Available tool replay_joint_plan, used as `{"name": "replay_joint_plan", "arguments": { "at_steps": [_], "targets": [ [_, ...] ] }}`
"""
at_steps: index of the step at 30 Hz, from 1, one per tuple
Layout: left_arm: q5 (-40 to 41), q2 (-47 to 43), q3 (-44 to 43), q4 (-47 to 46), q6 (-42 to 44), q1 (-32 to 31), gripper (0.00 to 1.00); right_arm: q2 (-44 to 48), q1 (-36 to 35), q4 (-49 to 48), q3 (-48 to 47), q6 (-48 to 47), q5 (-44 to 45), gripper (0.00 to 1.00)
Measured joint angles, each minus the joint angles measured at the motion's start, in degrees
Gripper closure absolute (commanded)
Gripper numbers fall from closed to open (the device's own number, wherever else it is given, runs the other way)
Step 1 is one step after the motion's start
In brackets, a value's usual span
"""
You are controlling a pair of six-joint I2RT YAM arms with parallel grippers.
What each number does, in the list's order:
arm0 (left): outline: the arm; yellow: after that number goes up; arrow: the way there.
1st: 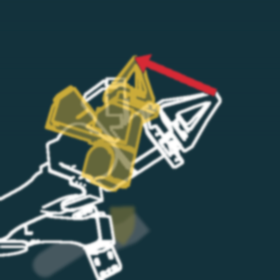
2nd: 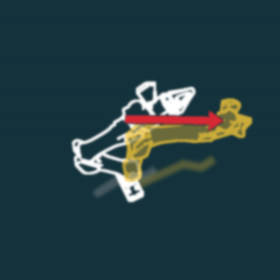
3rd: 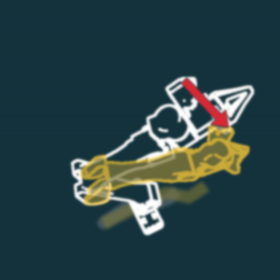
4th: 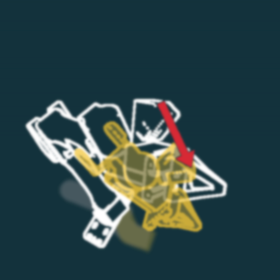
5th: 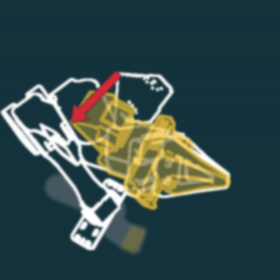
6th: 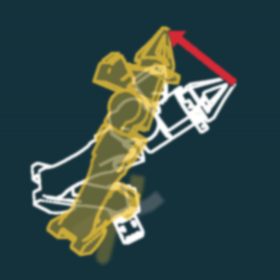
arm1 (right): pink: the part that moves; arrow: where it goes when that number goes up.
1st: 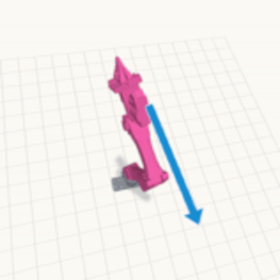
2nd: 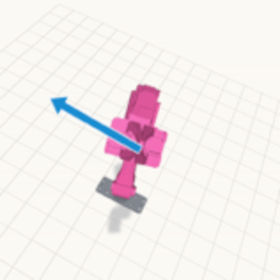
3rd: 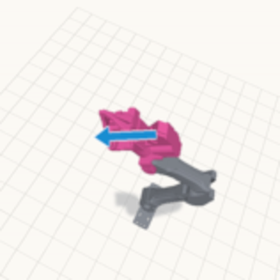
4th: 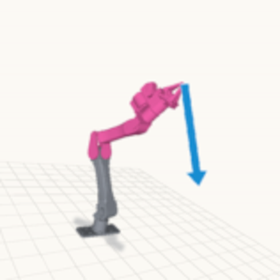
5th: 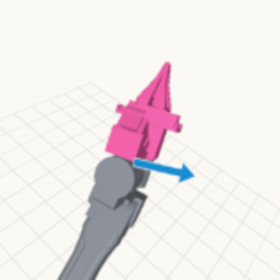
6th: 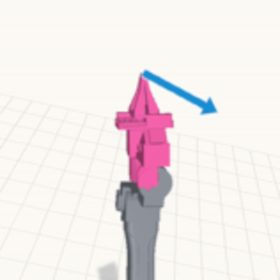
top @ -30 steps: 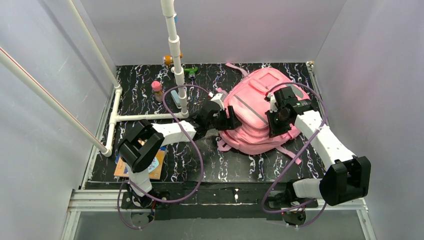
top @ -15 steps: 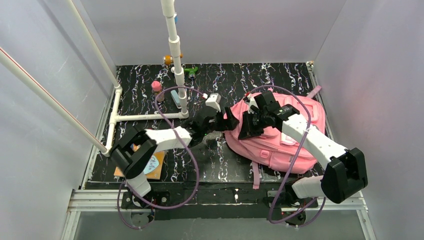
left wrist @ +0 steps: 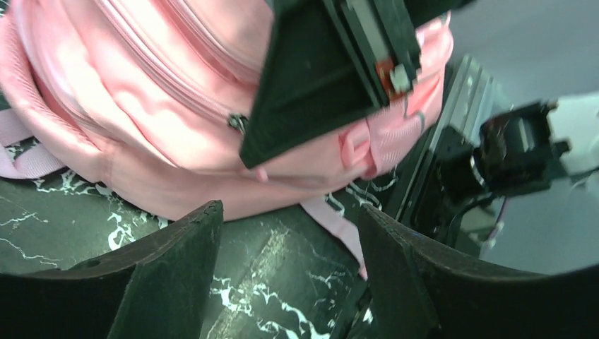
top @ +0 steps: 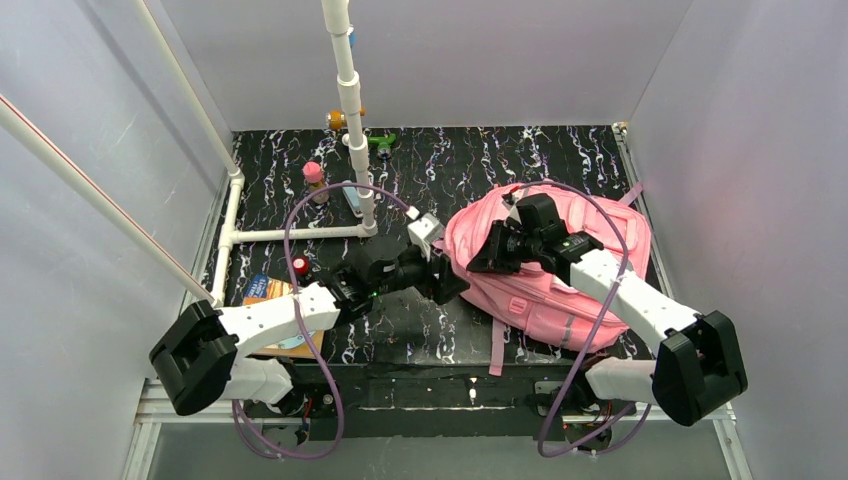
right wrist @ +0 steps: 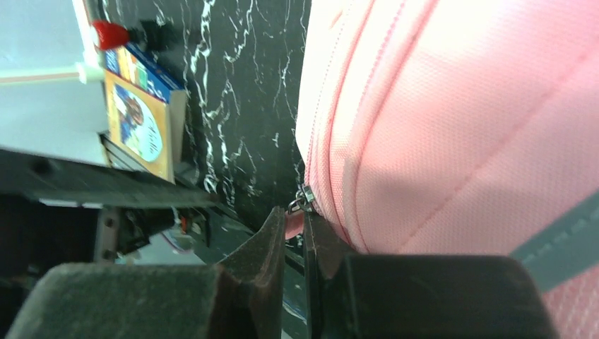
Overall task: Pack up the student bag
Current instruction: Unzip the student bag at the center of the board.
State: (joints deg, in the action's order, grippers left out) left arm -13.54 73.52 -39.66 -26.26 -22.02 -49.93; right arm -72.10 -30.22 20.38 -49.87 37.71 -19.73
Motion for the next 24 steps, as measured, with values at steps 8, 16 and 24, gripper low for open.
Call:
{"name": "replay_joint_plan", "arguments": {
  "at_steps": [8, 16, 24],
  "targets": [
    [1.5, 2.6, 0.4, 1.2, 7.8, -1.9, 0.49, 5.5, 0.0, -8.0, 6.9, 18.0, 3.1, 0.89],
    [4.1, 8.9, -2.6, 0.9, 8.7, -2.1, 0.56, 9.5, 0.0, -12.1, 10.8, 28.3, 5.2, 0.90],
    [4.7, 11.8, -5.1, -0.3, 8.3, -2.5, 0.62, 9.9, 0.0, -12.4, 11.4, 30.7, 6.0, 0.90]
  ]
}}
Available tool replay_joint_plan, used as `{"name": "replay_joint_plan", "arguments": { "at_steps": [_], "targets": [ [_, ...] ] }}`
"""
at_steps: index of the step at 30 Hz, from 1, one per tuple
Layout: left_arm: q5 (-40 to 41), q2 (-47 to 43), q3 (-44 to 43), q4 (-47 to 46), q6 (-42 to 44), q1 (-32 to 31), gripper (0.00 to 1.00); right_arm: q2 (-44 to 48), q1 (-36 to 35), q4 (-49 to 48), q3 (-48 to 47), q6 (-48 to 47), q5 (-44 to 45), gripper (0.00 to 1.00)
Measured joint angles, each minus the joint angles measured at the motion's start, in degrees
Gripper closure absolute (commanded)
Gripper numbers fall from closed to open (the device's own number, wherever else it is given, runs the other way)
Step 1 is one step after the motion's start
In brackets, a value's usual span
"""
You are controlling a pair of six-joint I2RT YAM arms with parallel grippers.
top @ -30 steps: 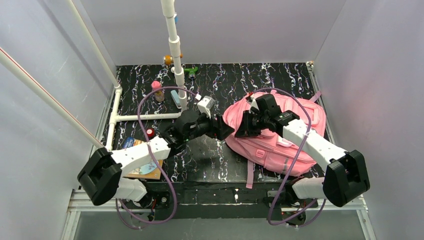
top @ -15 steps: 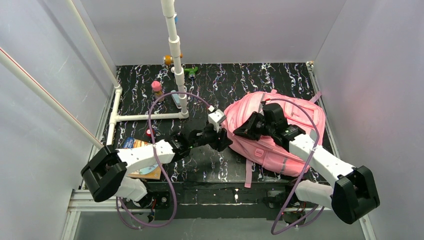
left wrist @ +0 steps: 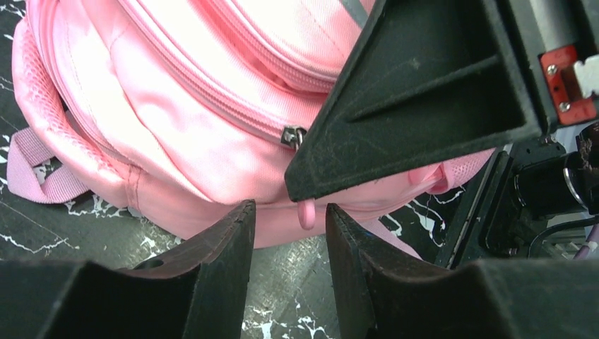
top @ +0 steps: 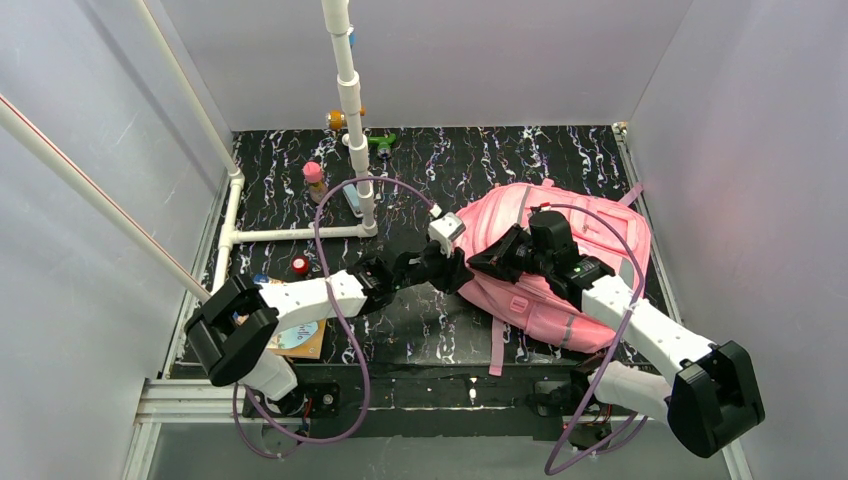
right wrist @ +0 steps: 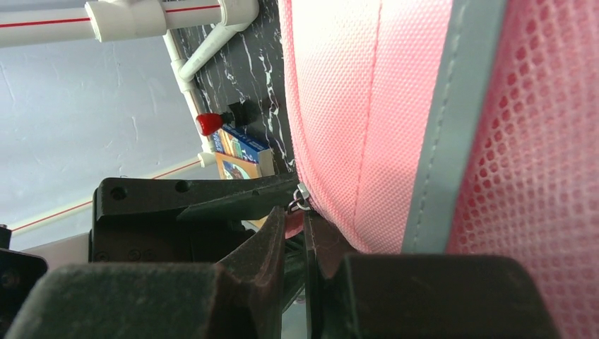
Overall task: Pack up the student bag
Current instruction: Unzip the student bag at the center of the board.
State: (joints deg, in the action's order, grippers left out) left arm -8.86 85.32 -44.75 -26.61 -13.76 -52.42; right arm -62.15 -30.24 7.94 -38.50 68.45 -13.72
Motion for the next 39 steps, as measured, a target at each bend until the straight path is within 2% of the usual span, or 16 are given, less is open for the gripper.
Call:
{"name": "replay_joint_plan", "arguments": {
  "at_steps": [3, 5, 7, 8, 10, 12, 16, 21, 26, 31, 36, 39],
  "targets": [
    [0.1, 0.7, -0.9, -0.3, -0.4, -0.1, 0.64, 0.3, 0.0, 0.0, 0.1, 0.4, 0.2, 0.91],
    [0.1, 1.2, -1.5, -0.4, -0.6, -0.2, 0.69, 0.5, 0.0, 0.0, 0.1, 0.4, 0.5, 0.91],
    [0.1, 1.9, -2.1, -0.4, -0.9, -0.2, 0.79, 0.7, 0.0, 0.0, 0.2, 0.4, 0.5, 0.91],
    [0.0, 2.1, -2.3, -0.3, -1.1, -0.2, 0.87, 0.7, 0.0, 0.0, 0.3, 0.4, 0.7, 0.90],
    [-0.2, 2.6, -2.6, -0.1, -1.2, -0.3, 1.00, 0.7, 0.0, -0.1, 0.5, 0.3, 0.8, 0.85],
    [-0.1, 3.0, -3.1, 0.3, -1.0, -0.6, 1.00, 0.7, 0.0, 0.0, 0.5, 0.0, 1.2, 0.74],
    [0.1, 4.2, -4.7, 2.6, -1.0, -0.7, 1.00, 1.4, 0.0, 1.6, 0.2, -1.8, 2.2, 0.39],
    [1.5, 5.3, -5.8, 5.6, -0.9, -0.6, 1.00, 5.3, -0.1, 10.6, -2.4, -6.2, 5.0, 0.03],
    [3.0, 5.3, -6.3, 8.2, -0.4, -0.6, 1.00, 11.2, 0.2, 20.0, -3.8, -7.1, 11.4, 0.02],
    [3.5, 5.2, -6.6, 9.6, -0.3, -0.6, 1.00, 19.8, 0.5, 31.4, -3.6, -0.8, 22.0, 0.02],
    [3.5, 4.8, -6.6, 10.4, -0.4, -0.6, 1.00, 26.2, 0.6, 33.0, 0.8, 8.4, 27.0, 0.02],
    [3.5, 4.1, -6.6, 10.5, -0.4, -0.6, 1.00, 26.7, 0.6, 32.4, 5.0, 13.7, 27.3, 0.02]
  ]
}}
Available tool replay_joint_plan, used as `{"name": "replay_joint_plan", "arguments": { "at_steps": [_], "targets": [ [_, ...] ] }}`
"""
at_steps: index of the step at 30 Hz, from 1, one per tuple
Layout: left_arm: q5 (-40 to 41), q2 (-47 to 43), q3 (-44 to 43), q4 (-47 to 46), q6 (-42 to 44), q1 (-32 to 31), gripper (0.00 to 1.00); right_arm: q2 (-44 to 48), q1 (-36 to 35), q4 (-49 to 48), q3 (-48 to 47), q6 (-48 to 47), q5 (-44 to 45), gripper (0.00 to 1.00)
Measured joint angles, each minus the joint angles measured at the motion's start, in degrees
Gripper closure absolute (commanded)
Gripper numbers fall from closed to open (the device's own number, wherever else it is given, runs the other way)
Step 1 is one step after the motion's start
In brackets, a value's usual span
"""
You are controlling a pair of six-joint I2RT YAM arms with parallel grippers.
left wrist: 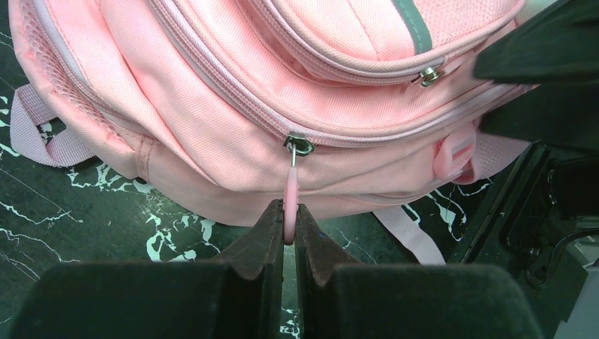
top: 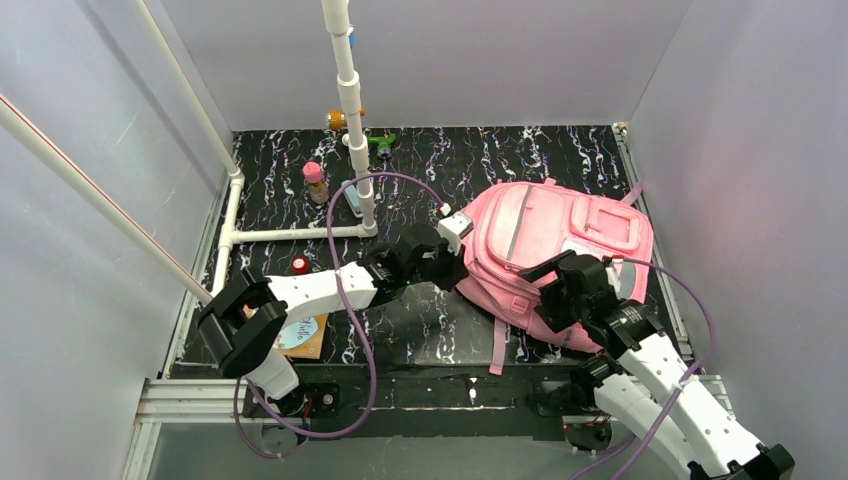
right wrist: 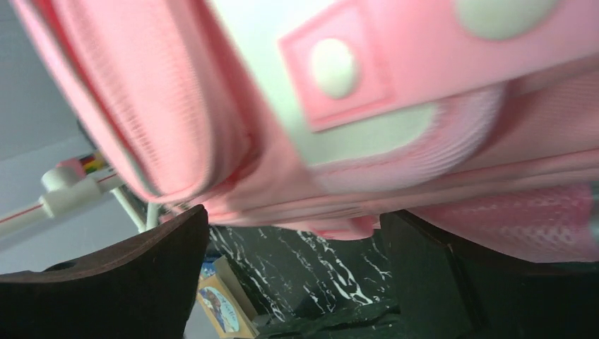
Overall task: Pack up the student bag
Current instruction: Unzip the student bag at the center of the board.
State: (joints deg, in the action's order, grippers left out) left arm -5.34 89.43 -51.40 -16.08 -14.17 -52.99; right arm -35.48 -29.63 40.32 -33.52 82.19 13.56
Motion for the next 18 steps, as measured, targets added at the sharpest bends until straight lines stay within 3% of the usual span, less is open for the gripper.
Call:
{"name": "replay_joint_plan", "arguments": {
  "at_steps": [7, 11, 15, 18],
  "targets": [
    [1.0, -2.0, 0.0, 1.5, -0.9, 0.0, 1.00, -4.3, 0.7, -1.1, 3.2, 1.5, 1.9, 0.06],
    [1.9, -2.2, 0.0, 2.4, -1.7, 0.3, 1.00, -9.9, 6.0, -2.2, 0.4, -8.3, 1.9, 0.33],
    [1.8, -2.0, -0.7, 3.7, -2.5, 0.8, 1.00, -13.8, 16.7, -7.5, -0.9, -20.2, 1.0, 0.46],
    [0.7, -1.6, -2.2, 4.1, -3.5, 1.1, 1.00, -17.8, 24.4, -12.6, -2.3, -30.0, -2.1, 0.69]
  ]
}}
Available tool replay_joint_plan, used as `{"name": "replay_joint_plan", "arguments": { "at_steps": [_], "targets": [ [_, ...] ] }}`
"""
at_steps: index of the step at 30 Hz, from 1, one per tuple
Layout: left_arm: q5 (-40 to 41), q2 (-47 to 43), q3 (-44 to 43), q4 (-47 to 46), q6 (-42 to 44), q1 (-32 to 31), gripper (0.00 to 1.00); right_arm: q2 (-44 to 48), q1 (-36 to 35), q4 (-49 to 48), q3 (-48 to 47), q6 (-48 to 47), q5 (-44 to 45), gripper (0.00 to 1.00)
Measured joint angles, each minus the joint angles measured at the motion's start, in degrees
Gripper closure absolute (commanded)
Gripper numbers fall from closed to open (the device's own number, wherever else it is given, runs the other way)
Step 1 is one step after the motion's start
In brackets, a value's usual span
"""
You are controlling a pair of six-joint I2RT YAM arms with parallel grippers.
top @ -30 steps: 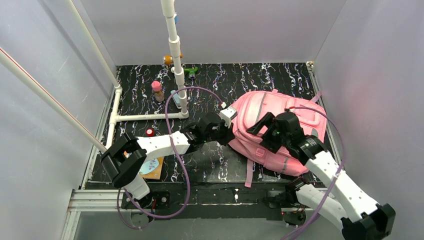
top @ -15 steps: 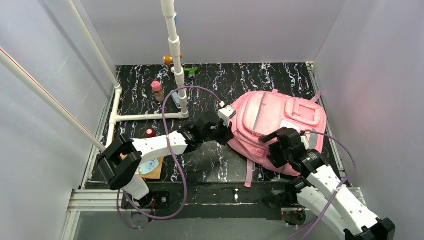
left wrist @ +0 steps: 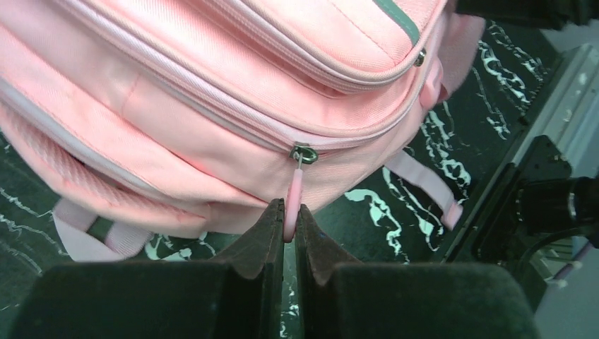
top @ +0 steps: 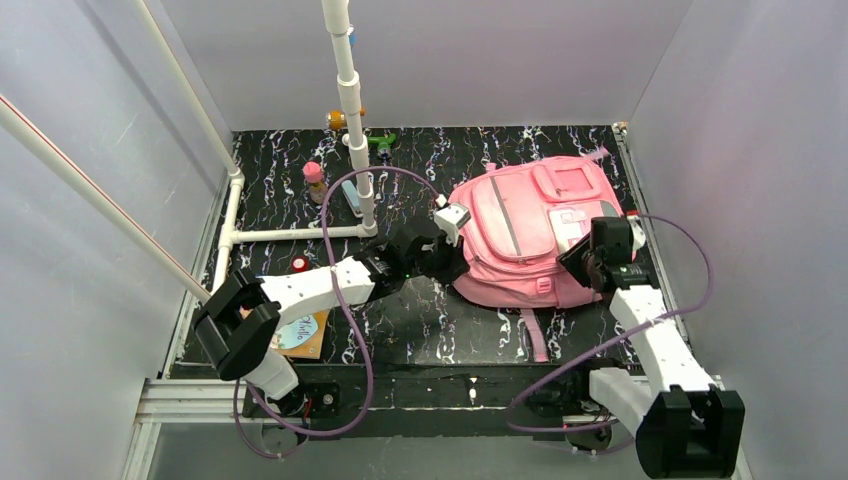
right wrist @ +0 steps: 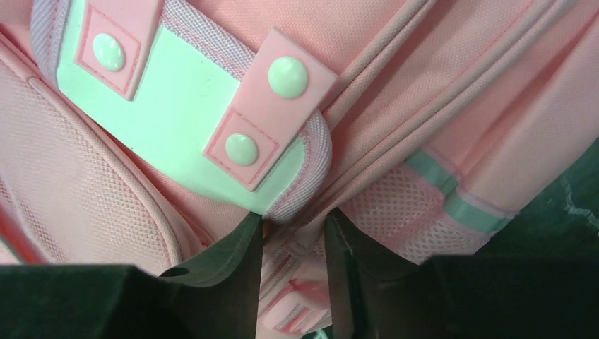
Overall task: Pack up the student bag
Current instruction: Unzip the student bag at the center of the board.
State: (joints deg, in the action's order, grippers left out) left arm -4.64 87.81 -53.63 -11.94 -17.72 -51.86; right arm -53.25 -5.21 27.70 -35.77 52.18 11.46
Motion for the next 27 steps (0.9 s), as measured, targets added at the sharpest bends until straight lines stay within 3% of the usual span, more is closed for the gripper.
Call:
{"name": "replay_joint_plan", "arguments": {
  "at_steps": [3, 11, 17, 20, 23, 27],
  "targets": [
    [-1.5, 0.7, -1.1, 0.0, -1.1, 0.0, 1.00, -4.2, 2.2, -3.1, -2.1, -8.2, -1.6, 0.71],
    [-5.8, 4.3, -4.3, 0.2, -4.8, 0.8, 1.00, -20.4, 2.6, 1.0, -17.9, -24.8, -2.6, 0.43],
    [-8.1, 4.3, -5.9, 1.7, -6.6, 1.4, 1.00, -13.9, -3.5, 10.3, -21.6, -32.3, -0.2, 0.35],
    [-9.1, 4.4, -6.7, 2.2, -7.6, 1.7, 1.00, -6.3, -6.5, 12.9, -21.5, -35.8, -2.1, 0.23],
    [-10.0, 4.4, -7.1, 2.6, -8.5, 2.1, 1.00, -2.3, -6.7, 11.4, -20.3, -33.2, -4.3, 0.24],
    [-12.0, 4.6, -7.4, 3.0, -10.2, 2.7, 1.00, -2.5, -6.7, 6.2, -15.8, -20.1, -14.2, 0.33]
  ]
}}
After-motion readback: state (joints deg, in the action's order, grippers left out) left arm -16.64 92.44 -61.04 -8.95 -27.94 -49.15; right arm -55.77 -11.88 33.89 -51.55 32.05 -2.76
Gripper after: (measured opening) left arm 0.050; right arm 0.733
